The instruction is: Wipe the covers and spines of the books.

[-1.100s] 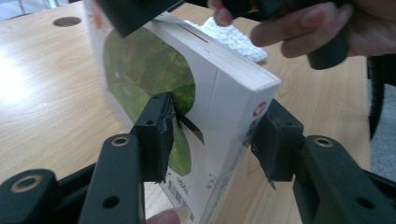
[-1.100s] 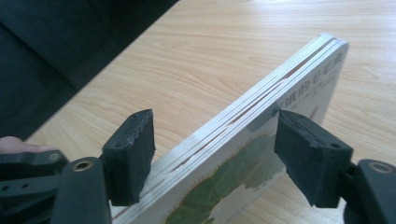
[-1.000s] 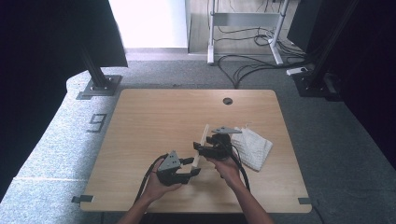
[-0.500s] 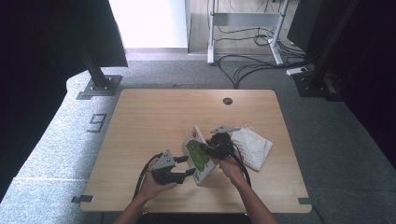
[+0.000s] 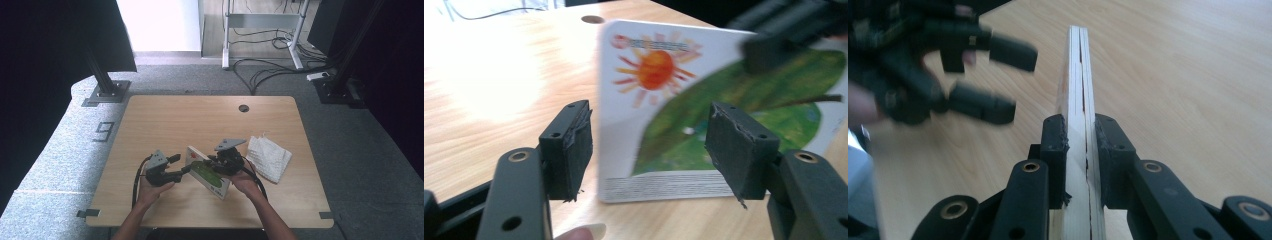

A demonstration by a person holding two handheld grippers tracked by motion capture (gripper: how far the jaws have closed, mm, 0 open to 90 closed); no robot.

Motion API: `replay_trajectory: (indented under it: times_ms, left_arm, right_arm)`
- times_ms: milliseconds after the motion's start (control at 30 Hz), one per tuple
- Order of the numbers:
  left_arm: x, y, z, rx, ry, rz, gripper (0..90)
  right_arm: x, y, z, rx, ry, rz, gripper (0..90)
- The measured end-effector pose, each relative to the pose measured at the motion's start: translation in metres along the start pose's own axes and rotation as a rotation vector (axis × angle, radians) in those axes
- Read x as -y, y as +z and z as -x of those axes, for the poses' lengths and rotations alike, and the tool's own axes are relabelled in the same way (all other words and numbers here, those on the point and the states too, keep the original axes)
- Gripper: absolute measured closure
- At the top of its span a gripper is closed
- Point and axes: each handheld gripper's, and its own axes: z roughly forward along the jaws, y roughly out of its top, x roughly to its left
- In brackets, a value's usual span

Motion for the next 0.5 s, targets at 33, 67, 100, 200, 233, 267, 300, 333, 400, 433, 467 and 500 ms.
replay_trajectory:
  times_ms: [33,67,100,200,233,267,300,333,400,433,467,500]
  left_arm:
    - [0.0,0.0,-0.002,0.003,-0.004,0.0,34.2]
    - [0.0,0.0,-0.004,0.003,-0.006,-0.002,33.7]
    - [0.0,0.0,-0.006,0.003,-0.005,-0.003,33.6]
    - [0.002,0.004,-0.009,0.027,-0.005,-0.011,33.3]
    - [0.002,0.005,-0.009,0.03,0.003,-0.016,33.1]
    - [0.003,0.006,-0.009,0.035,0.007,-0.019,33.1]
    - [0.003,0.008,-0.01,0.053,0.015,-0.026,33.0]
    - [0.002,0.009,-0.01,0.065,0.019,-0.025,31.8]
    - [0.002,0.011,-0.009,0.094,0.041,-0.02,31.0]
    - [0.002,0.011,-0.009,0.112,0.049,-0.011,31.1]
    - [0.002,0.011,-0.009,0.125,0.055,-0.006,31.0]
    - [0.002,0.012,-0.009,0.146,0.06,0.0,31.2]
  right_arm:
    - [-0.001,0.0,-0.001,-0.003,-0.021,-0.003,76.0]
    - [-0.001,0.0,-0.002,-0.008,-0.033,-0.003,76.1]
    - [-0.001,0.0,-0.002,-0.016,-0.046,-0.007,76.1]
    - [-0.001,0.0,-0.004,-0.044,-0.088,-0.008,76.2]
    - [-0.001,-0.001,-0.004,-0.055,-0.099,-0.009,76.2]
    - [0.0,-0.001,-0.005,-0.065,-0.112,-0.007,76.2]
    - [0.0,-0.001,-0.005,-0.073,-0.122,-0.008,76.2]
    - [0.001,-0.002,-0.006,-0.089,-0.142,-0.005,76.2]
    - [0.002,-0.003,-0.005,-0.099,-0.154,-0.002,76.2]
    - [0.002,-0.004,-0.004,-0.11,-0.154,-0.001,76.2]
    - [0.003,-0.004,-0.002,-0.124,-0.156,0.003,76.2]
    - [0.004,-0.004,-0.001,-0.136,-0.155,0.006,76.2]
